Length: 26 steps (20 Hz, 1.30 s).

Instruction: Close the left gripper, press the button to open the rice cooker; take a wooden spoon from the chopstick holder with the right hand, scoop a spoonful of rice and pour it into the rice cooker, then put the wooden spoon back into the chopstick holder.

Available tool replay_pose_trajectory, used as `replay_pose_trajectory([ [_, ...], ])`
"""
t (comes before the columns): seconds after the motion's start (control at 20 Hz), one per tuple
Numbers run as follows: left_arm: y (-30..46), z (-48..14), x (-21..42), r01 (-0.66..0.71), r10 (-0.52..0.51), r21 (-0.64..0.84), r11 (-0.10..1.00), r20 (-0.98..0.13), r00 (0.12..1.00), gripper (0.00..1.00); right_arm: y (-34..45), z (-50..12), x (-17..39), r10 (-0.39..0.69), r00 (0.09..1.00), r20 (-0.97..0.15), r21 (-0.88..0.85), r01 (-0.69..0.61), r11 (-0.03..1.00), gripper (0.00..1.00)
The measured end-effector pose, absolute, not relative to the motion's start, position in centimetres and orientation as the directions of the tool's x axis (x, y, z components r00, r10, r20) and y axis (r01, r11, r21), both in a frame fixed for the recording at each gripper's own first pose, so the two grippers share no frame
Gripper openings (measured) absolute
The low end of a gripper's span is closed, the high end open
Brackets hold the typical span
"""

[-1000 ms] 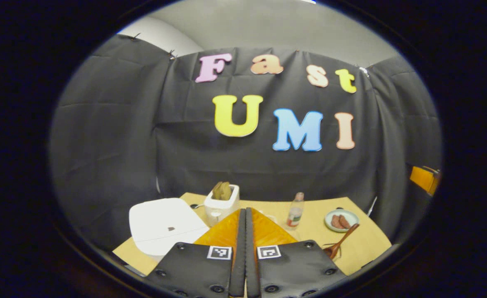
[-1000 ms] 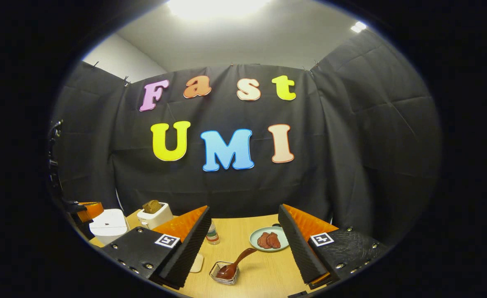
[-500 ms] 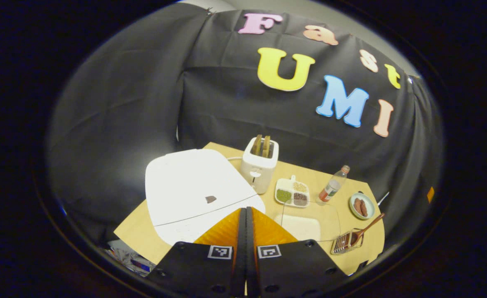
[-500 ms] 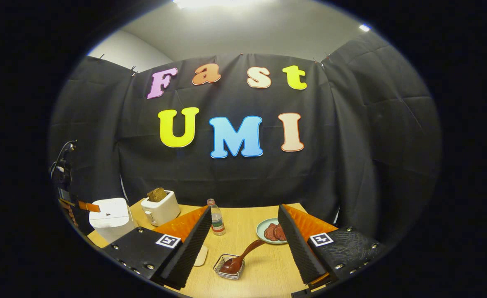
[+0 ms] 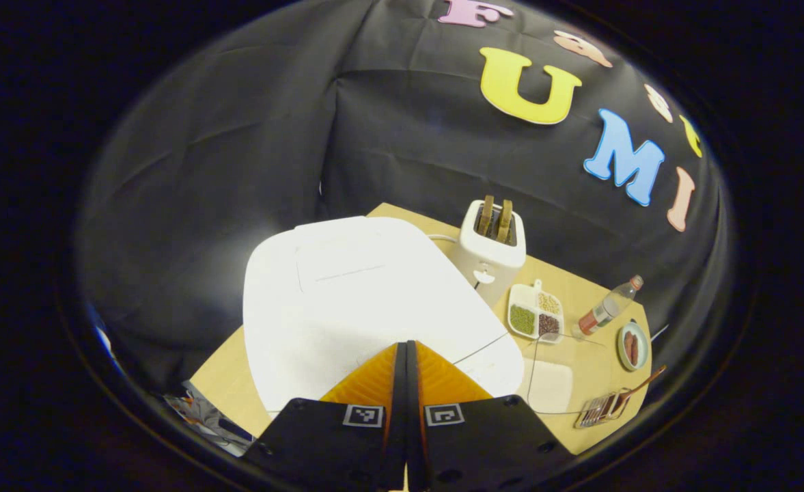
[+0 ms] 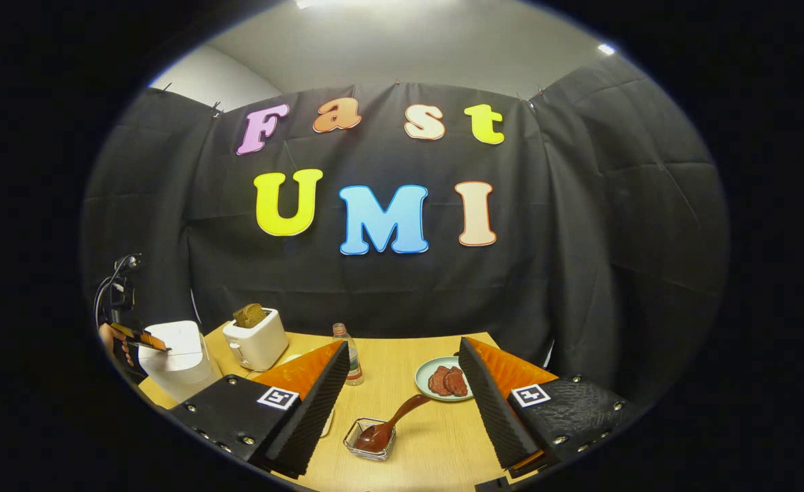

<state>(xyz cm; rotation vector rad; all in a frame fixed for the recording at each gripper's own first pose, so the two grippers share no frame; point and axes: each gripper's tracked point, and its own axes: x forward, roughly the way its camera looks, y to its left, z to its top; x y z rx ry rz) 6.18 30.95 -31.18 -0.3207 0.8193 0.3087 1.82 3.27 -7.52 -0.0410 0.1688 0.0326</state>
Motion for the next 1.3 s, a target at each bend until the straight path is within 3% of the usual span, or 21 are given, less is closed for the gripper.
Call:
replay_pose_trajectory([
  [0.25,31.7,-30.6,6.9,-0.364,0.201,-0.058,0.93,-0.746,0.635,0.08,2.6,-7.6,2.0,0.005,0.985,-0.175,-0.027,-0.01,1.0,0.97],
  [0.5,33.6,-23.7,9.4,-0.391,0.314,-0.003,0.92,-0.589,0.744,0.09,3.1,-7.8,2.2,0.019,0.984,-0.178,-0.024,-0.024,0.999,0.97],
  [0.55,34.4,-22.7,9.5,-0.41,0.334,-0.003,0.912,-0.574,0.747,0.13,3.3,-7.7,2.1,0.026,0.984,-0.176,-0.022,-0.03,0.999,0.98],
  [0.6,35.5,-21.8,9.4,-0.434,0.361,0.003,0.901,-0.561,0.746,0.39,3.5,-7.6,2.1,0.032,0.984,-0.173,-0.019,-0.036,0.999,0.98],
  [0.75,37.4,-18.7,8.5,-0.473,0.391,-0.033,0.88,-0.516,0.762,0.92,3.9,-7.2,1.9,0.05,0.986,-0.162,-0.019,-0.054,0.998,0.98],
  [0.8,37.8,-17.7,8.5,-0.481,0.399,-0.044,0.876,-0.495,0.772,0.97,3.8,-7.1,1.8,0.054,0.986,-0.158,-0.021,-0.058,0.998,0.98],
  [1.0,37.6,-12.5,7.6,-0.464,0.446,0.032,0.885,-0.343,0.827,0.98,3.7,-7.2,1.6,0.062,0.986,-0.157,-0.016,-0.065,0.998,0.98],
  [1.3,31.1,-5.3,5.2,-0.382,0.373,-0.013,0.924,-0.196,0.907,0.97,3.1,-7.5,1.7,0.061,0.986,-0.157,0.002,-0.062,0.998,0.98],
])
